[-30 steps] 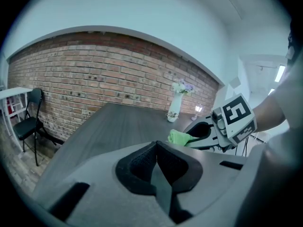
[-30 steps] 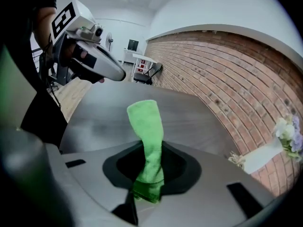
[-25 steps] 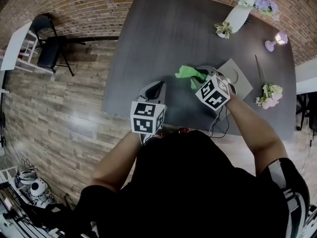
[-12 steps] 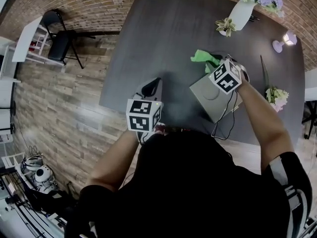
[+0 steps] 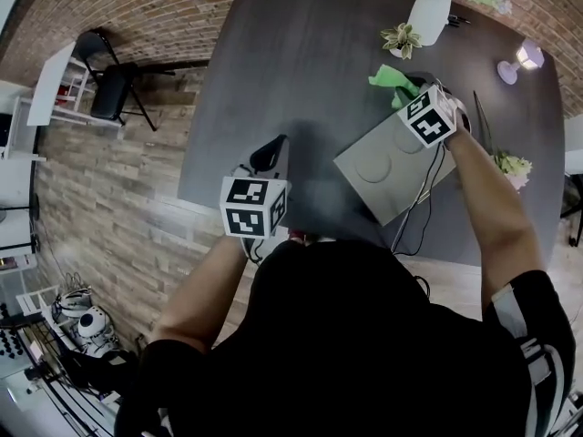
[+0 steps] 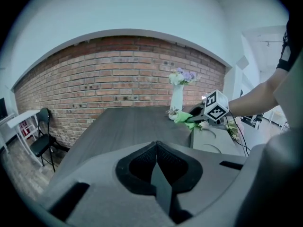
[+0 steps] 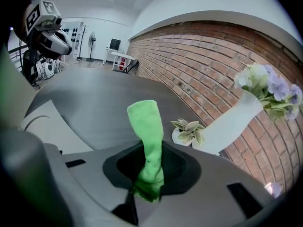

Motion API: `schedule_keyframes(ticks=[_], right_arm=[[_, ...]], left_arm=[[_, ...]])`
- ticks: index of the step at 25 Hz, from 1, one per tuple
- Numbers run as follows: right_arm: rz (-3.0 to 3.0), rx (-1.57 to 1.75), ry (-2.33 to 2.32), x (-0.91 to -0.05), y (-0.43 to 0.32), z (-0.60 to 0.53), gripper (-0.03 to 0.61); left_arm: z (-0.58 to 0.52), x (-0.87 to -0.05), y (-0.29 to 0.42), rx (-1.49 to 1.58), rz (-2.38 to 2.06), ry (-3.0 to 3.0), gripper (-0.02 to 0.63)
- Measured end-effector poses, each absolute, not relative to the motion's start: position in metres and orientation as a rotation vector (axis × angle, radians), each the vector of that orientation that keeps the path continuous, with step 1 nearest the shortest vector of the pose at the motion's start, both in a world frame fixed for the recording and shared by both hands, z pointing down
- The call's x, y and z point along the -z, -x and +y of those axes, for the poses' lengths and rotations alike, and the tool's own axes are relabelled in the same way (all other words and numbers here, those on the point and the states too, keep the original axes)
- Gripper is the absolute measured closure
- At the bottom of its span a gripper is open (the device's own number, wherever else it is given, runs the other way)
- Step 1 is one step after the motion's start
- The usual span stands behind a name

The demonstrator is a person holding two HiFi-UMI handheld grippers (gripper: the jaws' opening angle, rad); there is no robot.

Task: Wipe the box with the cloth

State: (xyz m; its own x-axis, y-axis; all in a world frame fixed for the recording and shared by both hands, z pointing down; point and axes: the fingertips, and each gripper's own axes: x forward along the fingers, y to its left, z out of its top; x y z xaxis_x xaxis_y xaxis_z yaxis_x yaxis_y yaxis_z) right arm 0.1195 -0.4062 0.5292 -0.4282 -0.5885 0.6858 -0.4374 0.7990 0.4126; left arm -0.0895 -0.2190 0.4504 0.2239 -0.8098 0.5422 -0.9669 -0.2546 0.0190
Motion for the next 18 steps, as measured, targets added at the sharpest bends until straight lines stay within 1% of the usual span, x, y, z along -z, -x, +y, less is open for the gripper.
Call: schedule_keyframes(ticks=[9,18], right_arm=[[-2.060,0.107,-0.871,-0.534,-0.167,-0.421,0.497],[-2.030,0.041,-0.917,-0.540,-0.202,-0.399,0.497]], left_arm=[[-0.219,-0.461,0.067,-0.674,-1.581,-2.181,0.604],[-0.218,-0.467,0.051,-0.678,-1.524,-2.218,0.604]])
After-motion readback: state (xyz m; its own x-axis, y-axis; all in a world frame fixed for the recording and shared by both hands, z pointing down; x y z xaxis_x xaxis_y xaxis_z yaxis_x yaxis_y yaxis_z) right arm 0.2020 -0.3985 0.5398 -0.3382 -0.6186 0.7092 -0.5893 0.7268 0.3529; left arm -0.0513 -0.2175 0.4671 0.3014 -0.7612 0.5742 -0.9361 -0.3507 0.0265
